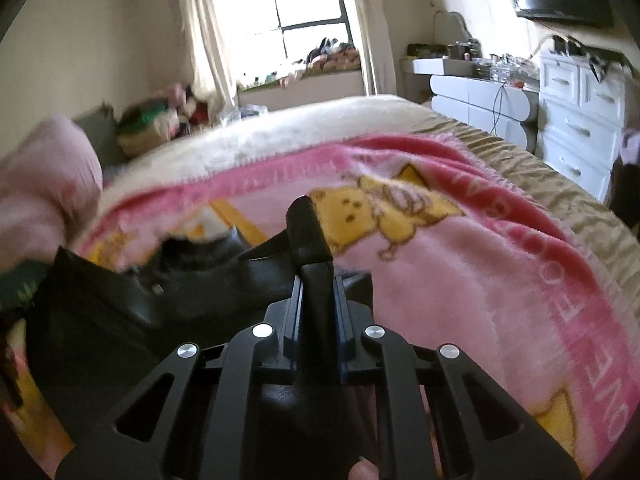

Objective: Fold large clothes

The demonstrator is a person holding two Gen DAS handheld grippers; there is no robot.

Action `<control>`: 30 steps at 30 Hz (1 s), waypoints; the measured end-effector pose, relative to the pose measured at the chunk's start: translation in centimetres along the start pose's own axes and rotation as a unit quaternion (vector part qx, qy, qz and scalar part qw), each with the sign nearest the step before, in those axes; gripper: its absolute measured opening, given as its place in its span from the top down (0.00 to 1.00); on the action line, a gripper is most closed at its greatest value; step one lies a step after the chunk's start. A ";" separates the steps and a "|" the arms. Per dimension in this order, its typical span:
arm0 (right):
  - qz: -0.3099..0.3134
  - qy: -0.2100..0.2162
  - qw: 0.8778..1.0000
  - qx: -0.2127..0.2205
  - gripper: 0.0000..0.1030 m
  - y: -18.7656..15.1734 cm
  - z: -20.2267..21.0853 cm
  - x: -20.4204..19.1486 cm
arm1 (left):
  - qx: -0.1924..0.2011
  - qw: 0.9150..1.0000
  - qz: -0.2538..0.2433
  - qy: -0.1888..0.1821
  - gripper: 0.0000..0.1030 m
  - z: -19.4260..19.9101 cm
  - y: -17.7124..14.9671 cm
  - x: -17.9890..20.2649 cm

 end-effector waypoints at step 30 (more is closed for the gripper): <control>-0.022 -0.102 0.989 -0.100 0.83 -2.8 -9.0 1.9 | -0.047 0.996 0.025 0.076 0.76 -7.9 -1.4 -2.0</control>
Point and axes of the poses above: each gripper's, at about its wrist camera, not at the fingertips, and z roughly against the way its jaws point, x to its right, y to its top, the point moved 1 cm from there along -z, roughly the way its jaws point, and after that the axes turned 11 degrees about x, right-handed, at the moved point
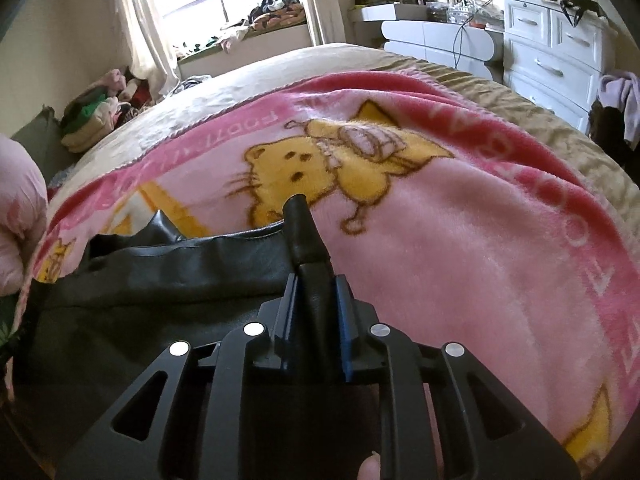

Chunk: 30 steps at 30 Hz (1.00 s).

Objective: Fold large clothes

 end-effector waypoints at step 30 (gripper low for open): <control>-0.019 0.089 0.995 0.045 0.14 -1.2 13.0 0.5 | 0.039 0.999 0.004 0.002 0.09 9.6 0.6 1.4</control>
Point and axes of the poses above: each gripper's, at about its wrist camera, not at the fingertips, and z roughly against the way its jaws point, x to its right, y to its top, the point moved 1 cm from there along -z, roughly the way its jaws point, and after that the axes turned 11 degrees about x, right-handed, at the moved point
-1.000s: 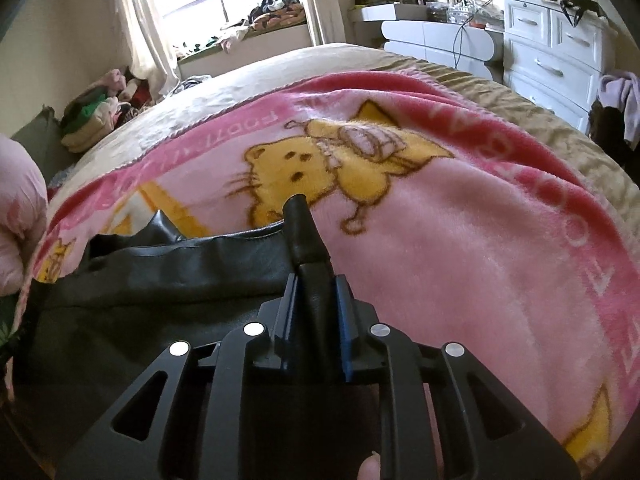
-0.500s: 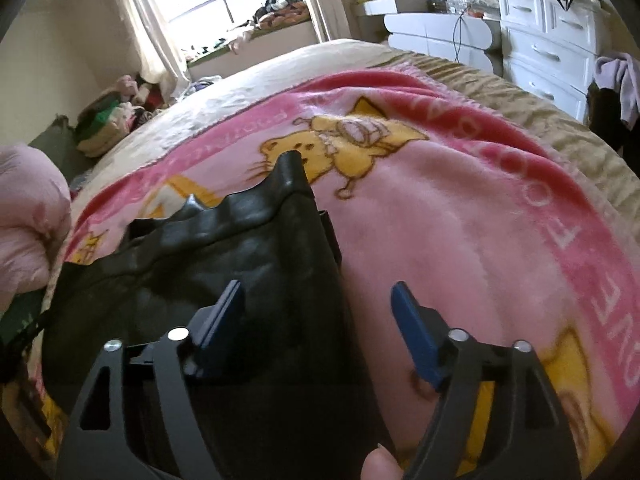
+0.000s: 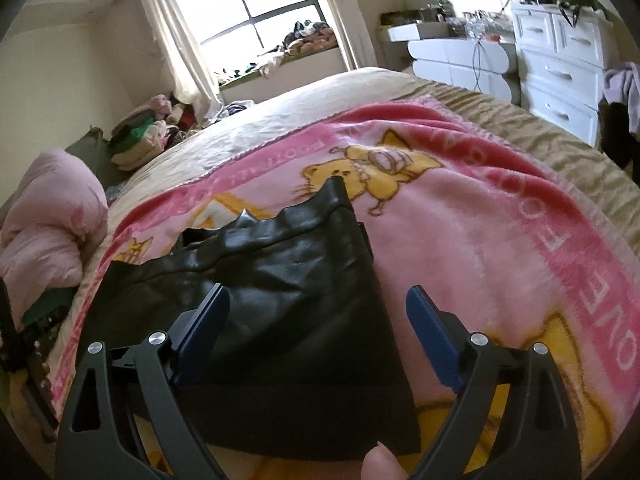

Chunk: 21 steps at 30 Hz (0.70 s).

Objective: Fold large clothes

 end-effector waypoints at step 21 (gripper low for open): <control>-0.023 0.001 0.998 -0.056 0.14 -3.7 -0.2 2.0 | -0.091 0.987 0.120 -0.054 0.09 -1.5 -6.7 -3.9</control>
Point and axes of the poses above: each gripper's, at about its wrist camera, not at the fingertips, and z roughly against the way its jaws point, x to its right, y to its top, the point moved 1 cm from there along -z, roughly the way its jaws point, and after that the axes turned 11 degrees about x, right-handed, at the moved point
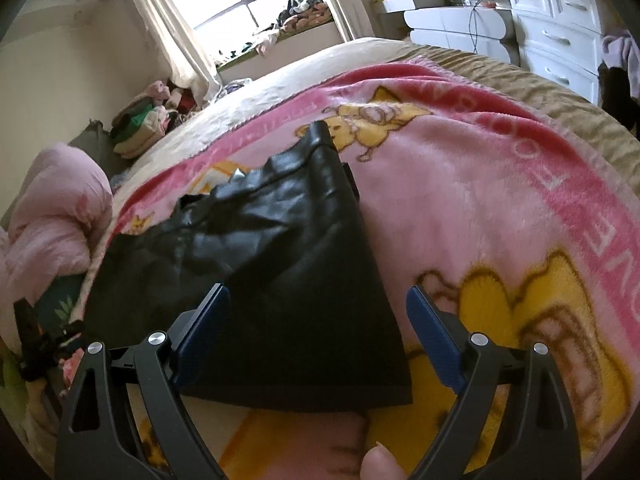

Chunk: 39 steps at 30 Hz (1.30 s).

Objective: Fold large clothes

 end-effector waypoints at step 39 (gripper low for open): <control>0.113 0.099 0.989 0.013 0.69 -2.1 3.0 -9.7 | 0.033 0.989 -0.132 -0.057 0.65 3.9 -1.6 9.7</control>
Point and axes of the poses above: each gripper's, at about its wrist camera, not at the fingertips, and z roughly against the way its jaws point, x to its right, y to its top, the point moved 1 cm from there along -z, roughly the way its jaws point, and after that the axes turned 11 degrees about x, right-handed, at the moved point
